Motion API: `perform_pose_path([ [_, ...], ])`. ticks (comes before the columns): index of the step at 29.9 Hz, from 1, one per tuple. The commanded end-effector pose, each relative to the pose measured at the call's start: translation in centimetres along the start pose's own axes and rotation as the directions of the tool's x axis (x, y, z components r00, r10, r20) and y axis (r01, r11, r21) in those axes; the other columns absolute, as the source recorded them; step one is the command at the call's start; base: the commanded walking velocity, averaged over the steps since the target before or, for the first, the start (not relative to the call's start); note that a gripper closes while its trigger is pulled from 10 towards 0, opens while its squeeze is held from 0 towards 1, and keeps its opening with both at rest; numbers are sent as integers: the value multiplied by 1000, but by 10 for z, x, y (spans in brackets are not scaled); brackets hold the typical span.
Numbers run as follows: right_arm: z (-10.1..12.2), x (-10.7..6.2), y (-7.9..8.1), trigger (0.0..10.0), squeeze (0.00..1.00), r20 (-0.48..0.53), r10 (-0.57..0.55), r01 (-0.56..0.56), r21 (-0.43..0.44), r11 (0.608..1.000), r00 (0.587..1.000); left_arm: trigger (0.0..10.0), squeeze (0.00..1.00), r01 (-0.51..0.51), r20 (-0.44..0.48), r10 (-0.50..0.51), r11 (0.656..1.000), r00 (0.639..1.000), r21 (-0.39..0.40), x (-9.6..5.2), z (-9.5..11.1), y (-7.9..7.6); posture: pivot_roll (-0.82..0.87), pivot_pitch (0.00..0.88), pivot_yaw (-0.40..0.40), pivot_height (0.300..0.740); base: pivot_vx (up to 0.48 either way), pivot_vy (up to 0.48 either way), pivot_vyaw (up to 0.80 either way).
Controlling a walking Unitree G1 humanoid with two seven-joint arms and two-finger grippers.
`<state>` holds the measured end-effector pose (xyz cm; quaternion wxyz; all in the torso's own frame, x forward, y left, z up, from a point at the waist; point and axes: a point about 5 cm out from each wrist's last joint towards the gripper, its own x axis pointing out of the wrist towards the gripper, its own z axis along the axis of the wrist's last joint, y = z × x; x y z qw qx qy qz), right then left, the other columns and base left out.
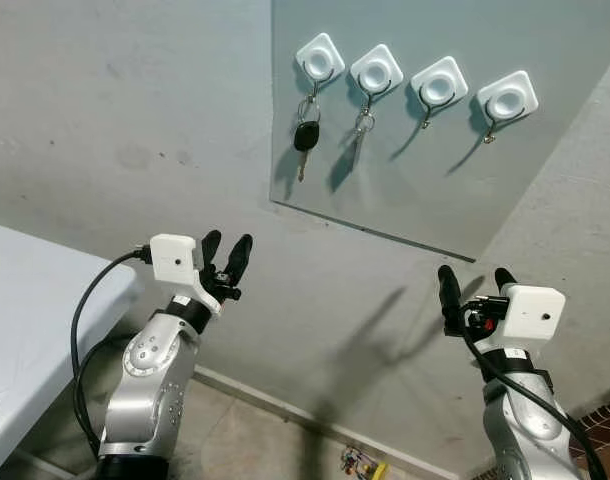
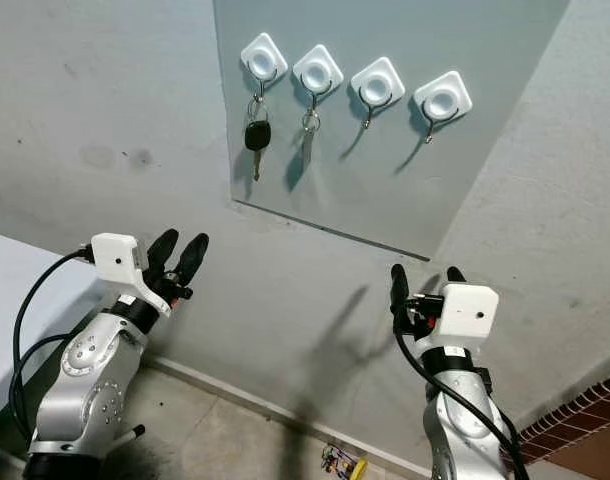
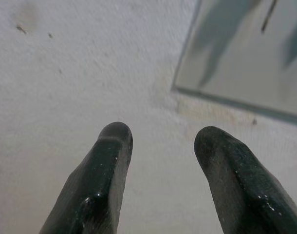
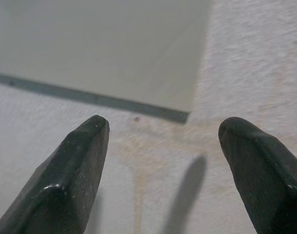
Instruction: Hang keys on a hook
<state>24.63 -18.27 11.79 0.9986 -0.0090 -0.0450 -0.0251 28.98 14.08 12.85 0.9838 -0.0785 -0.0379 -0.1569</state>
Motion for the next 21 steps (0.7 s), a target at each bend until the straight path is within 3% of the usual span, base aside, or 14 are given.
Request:
perform_pose_path([
  [1, -6, -1, 2, 10000, 0, -18, 3, -3, -12, 1000, 1000, 10000, 0, 8, -14, -8, 1000, 1000, 17, -1, -5, -2, -145, 0, -24, 724, 0, 0, 0],
  [9, -12, 1, 1, 10000, 0, -54, -6, 3, -63, 998, 998, 10000, 0, 15, 6, -15, 1000, 1000, 21, 3, -1, -2, -138, 0, -22, 724, 0, 0, 0],
  [21, -12, 5, 3, 10000, 0, -52, 12, -17, -98, 995, 999, 10000, 0, 19, 11, -19, 999, 1000, 36, 4, 0, -2, -134, 0, -25, 724, 0, 0, 800],
])
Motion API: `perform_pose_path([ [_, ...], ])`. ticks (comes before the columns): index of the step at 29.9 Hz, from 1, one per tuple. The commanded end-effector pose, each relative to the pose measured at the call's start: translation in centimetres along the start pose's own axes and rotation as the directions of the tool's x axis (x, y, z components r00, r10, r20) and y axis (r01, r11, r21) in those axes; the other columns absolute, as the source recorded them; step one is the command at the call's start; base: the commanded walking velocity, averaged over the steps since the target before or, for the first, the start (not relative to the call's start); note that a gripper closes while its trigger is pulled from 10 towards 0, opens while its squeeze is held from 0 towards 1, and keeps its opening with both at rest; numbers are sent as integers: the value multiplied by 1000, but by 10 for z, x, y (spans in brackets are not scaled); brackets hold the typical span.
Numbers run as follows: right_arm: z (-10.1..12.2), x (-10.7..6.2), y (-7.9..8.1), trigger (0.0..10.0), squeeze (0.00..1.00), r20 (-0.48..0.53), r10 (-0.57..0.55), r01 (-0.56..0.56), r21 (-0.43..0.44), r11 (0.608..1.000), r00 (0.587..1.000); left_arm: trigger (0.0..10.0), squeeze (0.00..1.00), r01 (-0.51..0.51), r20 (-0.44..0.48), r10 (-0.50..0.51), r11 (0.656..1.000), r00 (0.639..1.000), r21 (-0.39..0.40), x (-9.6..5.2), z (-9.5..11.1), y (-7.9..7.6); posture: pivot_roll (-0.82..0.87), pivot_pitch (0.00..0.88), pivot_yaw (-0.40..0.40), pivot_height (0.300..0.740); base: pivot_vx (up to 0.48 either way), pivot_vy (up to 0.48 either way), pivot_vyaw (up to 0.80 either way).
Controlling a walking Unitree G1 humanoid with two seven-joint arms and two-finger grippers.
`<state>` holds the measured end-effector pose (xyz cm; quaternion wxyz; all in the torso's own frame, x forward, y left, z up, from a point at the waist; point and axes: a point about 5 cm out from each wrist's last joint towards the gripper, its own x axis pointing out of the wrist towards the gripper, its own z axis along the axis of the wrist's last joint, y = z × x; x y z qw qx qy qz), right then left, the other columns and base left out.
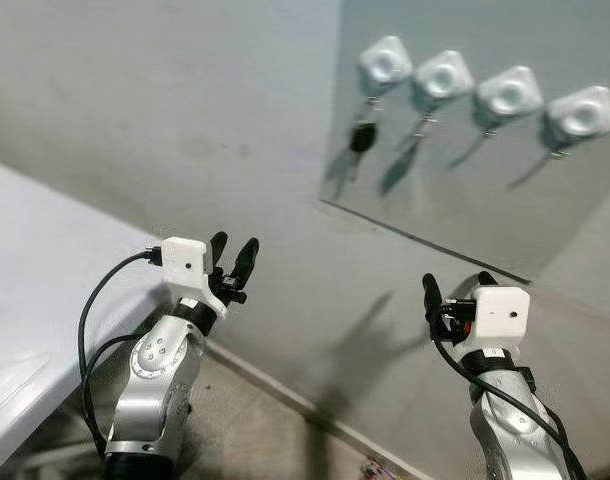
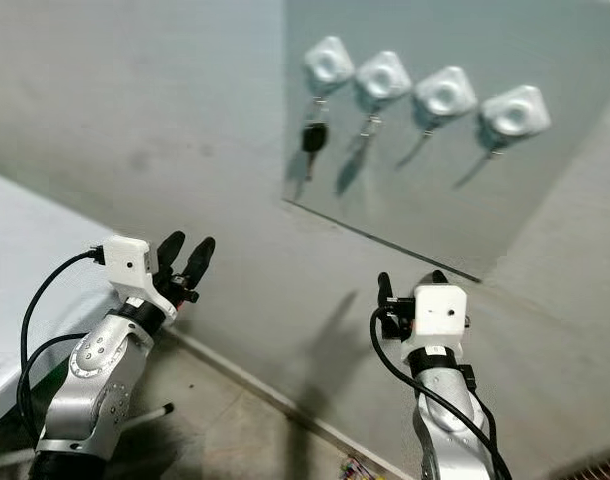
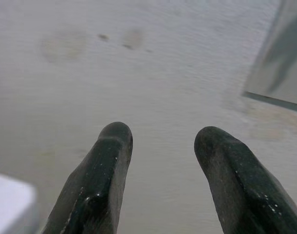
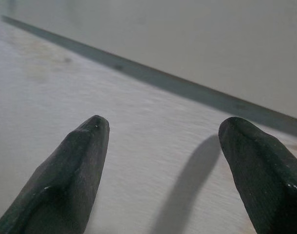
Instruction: Hang keys on a hook
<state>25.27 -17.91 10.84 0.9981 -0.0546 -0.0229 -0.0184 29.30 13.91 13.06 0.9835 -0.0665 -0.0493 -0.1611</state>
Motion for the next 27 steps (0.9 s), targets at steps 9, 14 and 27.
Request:
perform_pose_path([
  [9, -3, -2, -1, 10000, 0, -11, 6, -6, -4, 1000, 1000, 10000, 0, 18, 1, -18, 1000, 1000, -10, 0, -2, -4, -138, 0, -26, 724, 0, 0, 800],
  [14, -2, -1, -1, 10000, 0, -8, 13, -13, -2, 1000, 1000, 10000, 0, 14, 4, -14, 1000, 1000, -18, 1, -1, -3, -138, 0, -28, 724, 0, 0, 800],
  [27, 0, 2, -1, 10000, 0, 0, 25, -25, -5, 1000, 1000, 10000, 0, -1, 3, 1, 1000, 1000, -12, 2, -1, -2, -136, 0, -31, 724, 0, 99, 800],
])
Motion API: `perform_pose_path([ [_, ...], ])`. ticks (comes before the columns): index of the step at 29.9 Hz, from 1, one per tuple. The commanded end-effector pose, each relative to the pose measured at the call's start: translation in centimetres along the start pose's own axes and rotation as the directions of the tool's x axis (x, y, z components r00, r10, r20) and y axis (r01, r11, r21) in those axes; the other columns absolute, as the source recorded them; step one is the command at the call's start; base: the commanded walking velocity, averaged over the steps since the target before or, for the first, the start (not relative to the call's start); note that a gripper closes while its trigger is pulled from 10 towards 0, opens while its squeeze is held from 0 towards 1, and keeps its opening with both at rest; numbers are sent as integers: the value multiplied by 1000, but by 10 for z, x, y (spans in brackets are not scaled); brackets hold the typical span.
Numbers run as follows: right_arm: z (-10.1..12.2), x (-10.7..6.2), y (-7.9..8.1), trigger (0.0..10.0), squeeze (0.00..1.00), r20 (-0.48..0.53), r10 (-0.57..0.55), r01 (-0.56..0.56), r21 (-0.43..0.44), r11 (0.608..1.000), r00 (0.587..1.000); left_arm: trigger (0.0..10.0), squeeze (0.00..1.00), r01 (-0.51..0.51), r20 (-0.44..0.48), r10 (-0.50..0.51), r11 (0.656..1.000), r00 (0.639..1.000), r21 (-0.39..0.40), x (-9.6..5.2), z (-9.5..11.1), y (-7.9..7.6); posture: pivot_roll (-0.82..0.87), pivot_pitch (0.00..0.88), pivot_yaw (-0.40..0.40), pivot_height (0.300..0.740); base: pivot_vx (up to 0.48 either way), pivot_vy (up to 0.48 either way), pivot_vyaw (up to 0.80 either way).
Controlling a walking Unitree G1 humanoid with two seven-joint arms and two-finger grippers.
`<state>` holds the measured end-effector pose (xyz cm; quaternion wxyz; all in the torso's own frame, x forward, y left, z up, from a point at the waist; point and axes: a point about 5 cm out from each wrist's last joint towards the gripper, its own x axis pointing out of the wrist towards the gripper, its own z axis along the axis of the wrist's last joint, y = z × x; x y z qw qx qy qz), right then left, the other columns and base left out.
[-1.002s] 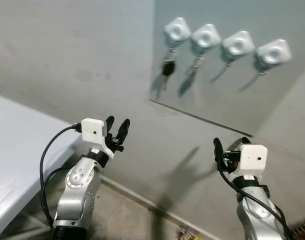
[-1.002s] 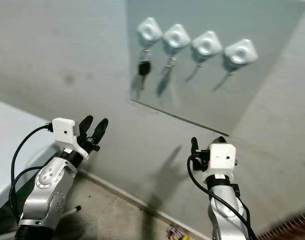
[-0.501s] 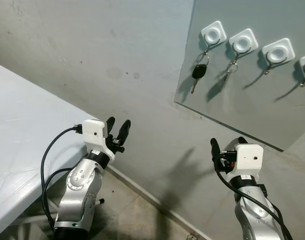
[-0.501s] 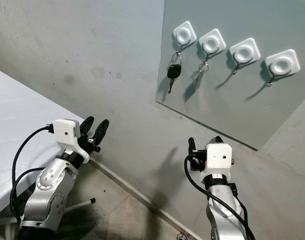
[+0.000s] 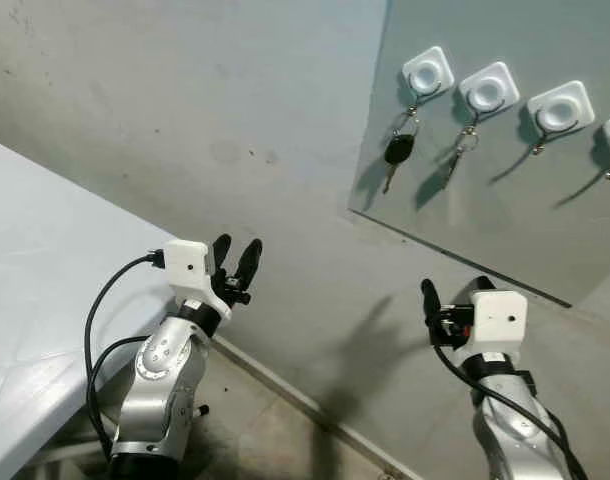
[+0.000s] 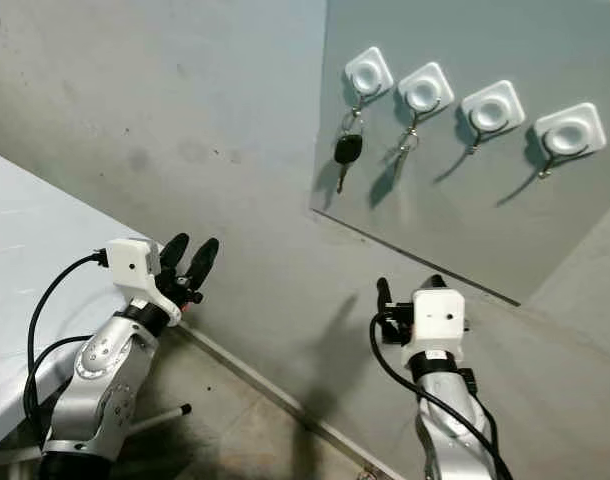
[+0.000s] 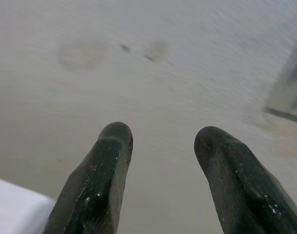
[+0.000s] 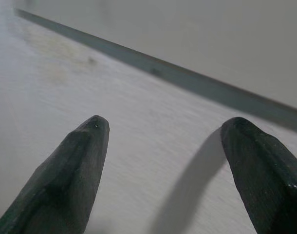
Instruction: Hang keys on a hook
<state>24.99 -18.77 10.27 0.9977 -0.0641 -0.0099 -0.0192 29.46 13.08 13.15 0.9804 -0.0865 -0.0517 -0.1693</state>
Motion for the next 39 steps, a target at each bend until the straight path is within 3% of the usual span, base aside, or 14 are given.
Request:
perform_pose_path([
  [1, 7, 5, 7, 10000, 0, 26, 25, -25, 13, 1000, 999, 10000, 0, -15, -8, 15, 999, 1000, 29, -2, 0, 5, -137, 0, -31, 724, 0, 0, 800],
  [39, 19, 22, 3, 10000, 0, 66, 49, -47, -26, 999, 997, 10000, 0, -65, -13, 65, 997, 998, 30, 5, 3, 12, -130, 19, -39, 724, 0, 0, 800],
])
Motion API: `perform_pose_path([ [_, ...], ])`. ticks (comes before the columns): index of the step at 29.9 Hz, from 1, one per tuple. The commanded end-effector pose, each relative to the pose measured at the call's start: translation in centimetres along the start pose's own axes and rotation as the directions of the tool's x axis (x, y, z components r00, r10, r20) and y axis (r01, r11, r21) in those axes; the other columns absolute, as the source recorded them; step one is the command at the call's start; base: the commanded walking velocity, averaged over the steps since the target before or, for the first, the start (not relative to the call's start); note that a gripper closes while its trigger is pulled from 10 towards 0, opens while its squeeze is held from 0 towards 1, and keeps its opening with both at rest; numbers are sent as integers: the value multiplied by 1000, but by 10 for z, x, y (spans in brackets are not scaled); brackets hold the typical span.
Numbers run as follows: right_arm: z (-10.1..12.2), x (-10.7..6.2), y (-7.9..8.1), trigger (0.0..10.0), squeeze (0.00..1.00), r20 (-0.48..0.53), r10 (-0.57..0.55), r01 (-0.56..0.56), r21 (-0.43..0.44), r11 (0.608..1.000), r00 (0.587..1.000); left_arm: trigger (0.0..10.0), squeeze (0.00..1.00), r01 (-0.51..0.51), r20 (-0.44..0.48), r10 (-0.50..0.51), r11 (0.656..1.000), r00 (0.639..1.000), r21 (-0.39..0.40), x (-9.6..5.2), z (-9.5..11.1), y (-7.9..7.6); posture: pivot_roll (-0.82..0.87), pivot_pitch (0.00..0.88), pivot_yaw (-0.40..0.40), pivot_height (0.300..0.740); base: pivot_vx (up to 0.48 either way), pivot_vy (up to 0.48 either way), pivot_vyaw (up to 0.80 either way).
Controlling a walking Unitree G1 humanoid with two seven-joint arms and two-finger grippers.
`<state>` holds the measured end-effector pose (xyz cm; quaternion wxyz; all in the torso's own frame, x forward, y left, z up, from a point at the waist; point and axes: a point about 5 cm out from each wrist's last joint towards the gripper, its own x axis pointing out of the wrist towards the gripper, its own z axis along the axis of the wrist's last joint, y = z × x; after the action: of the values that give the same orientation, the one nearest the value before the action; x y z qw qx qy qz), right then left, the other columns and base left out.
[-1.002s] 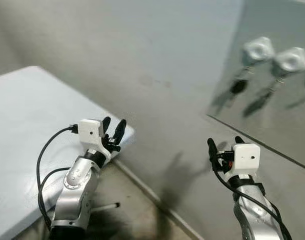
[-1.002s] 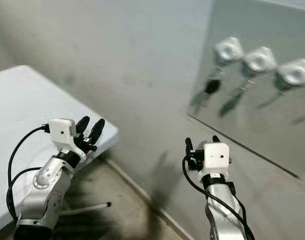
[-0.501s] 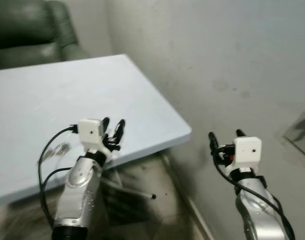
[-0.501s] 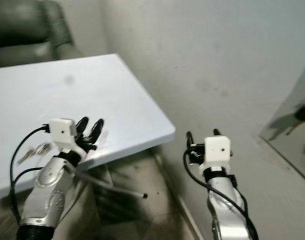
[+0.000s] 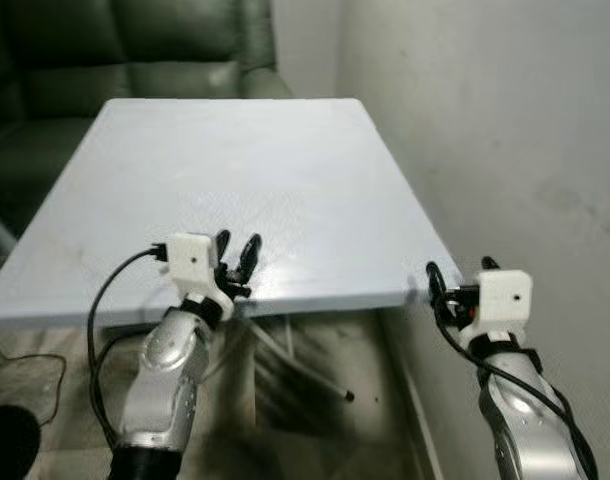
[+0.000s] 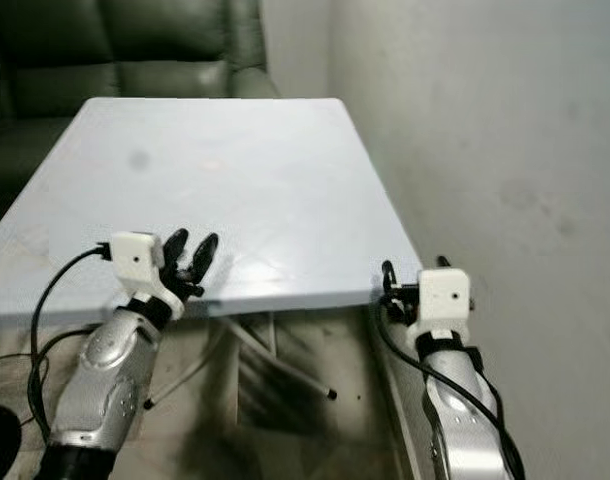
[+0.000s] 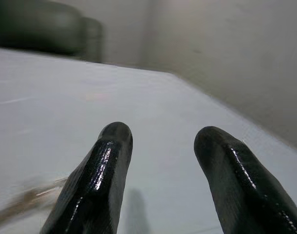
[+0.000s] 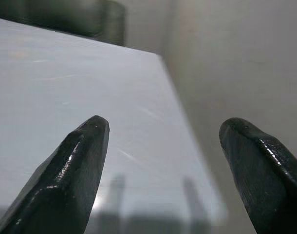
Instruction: Hang keys on a hook
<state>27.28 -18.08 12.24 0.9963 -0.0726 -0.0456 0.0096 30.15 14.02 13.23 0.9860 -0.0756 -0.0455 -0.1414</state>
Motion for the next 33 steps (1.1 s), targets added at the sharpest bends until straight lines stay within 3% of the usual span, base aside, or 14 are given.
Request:
perform_pose_path([
  [1, -1, -1, -2, 10000, 0, -9, 0, -1, -17, 1000, 1000, 10000, 0, -8, -1, 8, 1000, 1000, 6, 2, 1, 1, -130, 20, -39, 724, 0, 0, 800],
  [6, -1, -1, -1, 10000, 0, 1, 4, -4, 5, 1000, 1000, 10000, 0, -5, -3, 5, 1000, 1000, -2, 2, 1, 0, -130, 21, -39, 724, 0, 0, 800],
  [10, 2, -2, 3, 10000, 0, 15, 22, -23, 101, 995, 1000, 10000, 0, 6, -15, -6, 1000, 1000, -20, -2, -2, 2, -132, 27, -36, 724, 0, 0, 0],
  [13, 1, -3, 4, 10000, 0, 5, 27, -28, 111, 993, 1000, 10000, 0, -3, -20, 2, 1000, 1000, -15, -2, -2, 6, -132, 27, -36, 724, 0, 252, 0],
  [33, 0, -6, 9, 10000, 0, 6, 44, -44, 135, 990, 999, 10000, 0, -3, -20, 3, 1000, 1000, -14, 2, 0, 7, -126, 23, -34, 724, 0, 455, 0],
])
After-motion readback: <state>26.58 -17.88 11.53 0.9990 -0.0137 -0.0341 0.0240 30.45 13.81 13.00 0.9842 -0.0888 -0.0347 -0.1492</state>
